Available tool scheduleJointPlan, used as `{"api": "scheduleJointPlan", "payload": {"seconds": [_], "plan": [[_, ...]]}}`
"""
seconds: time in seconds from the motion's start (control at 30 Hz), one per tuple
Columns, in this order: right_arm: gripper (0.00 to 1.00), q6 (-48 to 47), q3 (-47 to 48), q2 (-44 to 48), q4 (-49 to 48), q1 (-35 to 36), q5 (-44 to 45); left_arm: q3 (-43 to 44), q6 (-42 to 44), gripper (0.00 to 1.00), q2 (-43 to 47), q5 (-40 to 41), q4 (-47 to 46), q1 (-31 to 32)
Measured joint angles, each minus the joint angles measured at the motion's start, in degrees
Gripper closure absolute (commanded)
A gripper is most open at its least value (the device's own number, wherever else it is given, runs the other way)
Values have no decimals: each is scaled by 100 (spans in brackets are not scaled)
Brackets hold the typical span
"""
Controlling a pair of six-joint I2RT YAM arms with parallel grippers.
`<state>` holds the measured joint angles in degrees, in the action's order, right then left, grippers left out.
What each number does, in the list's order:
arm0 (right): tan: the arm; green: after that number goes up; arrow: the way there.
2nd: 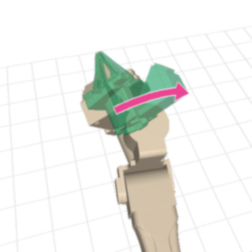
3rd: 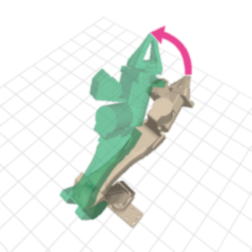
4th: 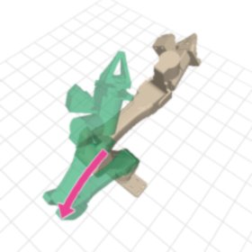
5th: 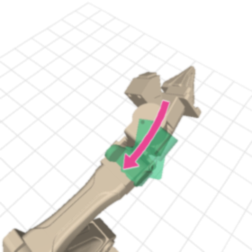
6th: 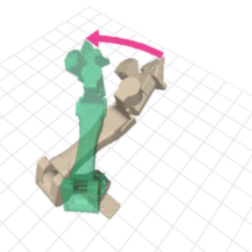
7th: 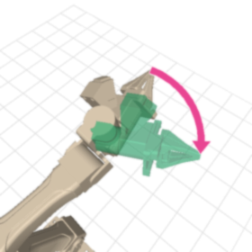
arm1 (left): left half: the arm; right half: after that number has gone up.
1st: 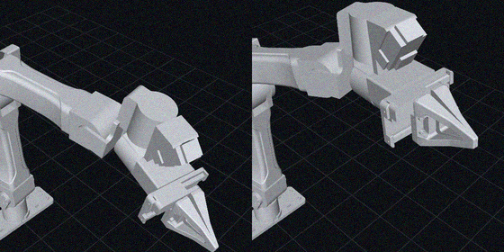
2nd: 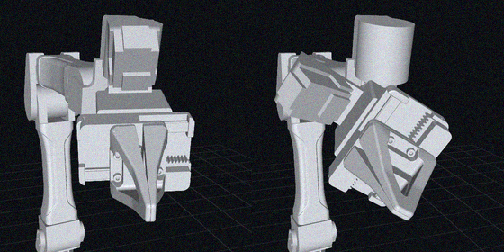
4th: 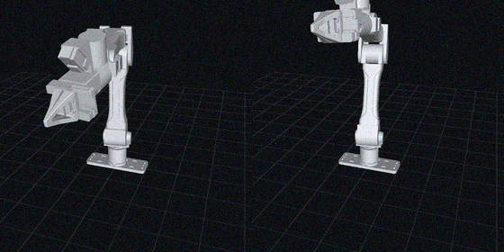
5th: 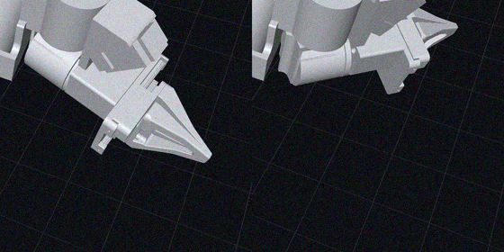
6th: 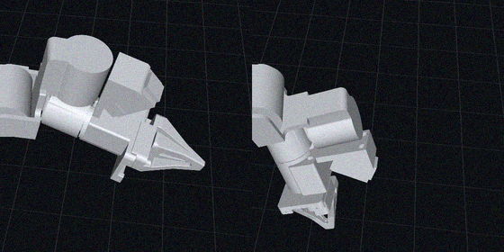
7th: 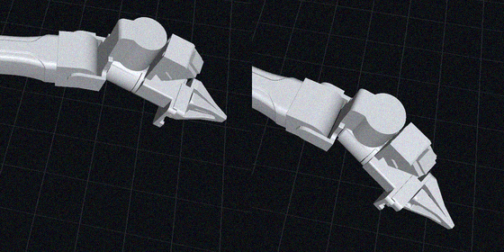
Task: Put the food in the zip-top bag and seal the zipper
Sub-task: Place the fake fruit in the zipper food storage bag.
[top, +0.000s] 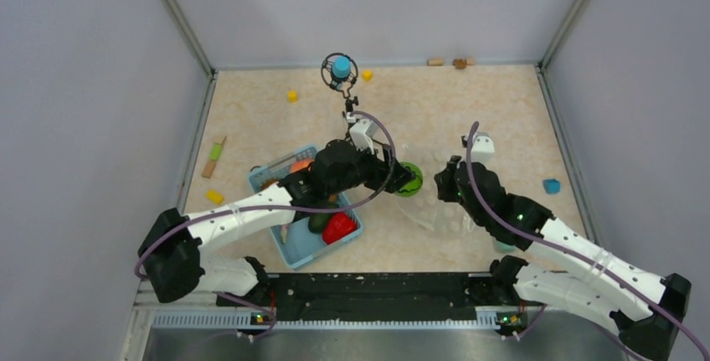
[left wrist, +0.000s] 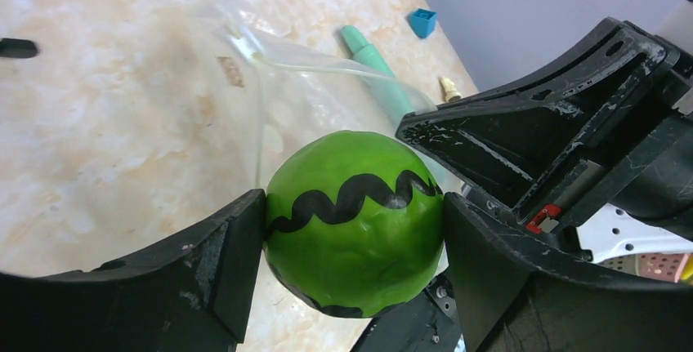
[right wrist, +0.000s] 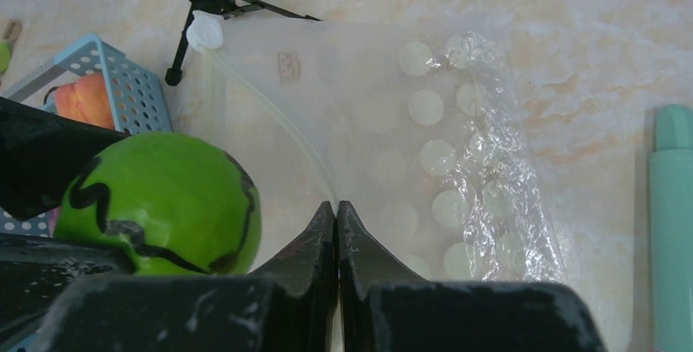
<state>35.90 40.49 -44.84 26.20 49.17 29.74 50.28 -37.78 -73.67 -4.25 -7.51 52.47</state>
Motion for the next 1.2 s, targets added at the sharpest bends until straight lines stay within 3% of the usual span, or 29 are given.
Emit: {"api": "scheduleJointPlan", "payload": {"seconds": [0.2,0.47,0.8,0.87,1.0,1.07,1.2], "plan": [[100,214,0,35,0,-2,-149,4,0,74,-317,-146,-398,192],[100,590,2,348,197,-24,-293,4,46,65,-470,313,-616,614],[100,155,-92,651,-55,-22,-610,61,44,58,-1106,743,-673,817],[100,46,-280,745,-275,-22,-713,116,44,49,-1222,820,-667,826],[100,-61,-710,962,-651,-24,-850,267,66,17,-1362,822,-562,844],[100,-81,-800,1036,-730,-28,-848,278,96,6,-1362,824,-520,868],[100,-74,-872,1137,-824,-28,-804,278,133,3,-1333,837,-498,925]]}}
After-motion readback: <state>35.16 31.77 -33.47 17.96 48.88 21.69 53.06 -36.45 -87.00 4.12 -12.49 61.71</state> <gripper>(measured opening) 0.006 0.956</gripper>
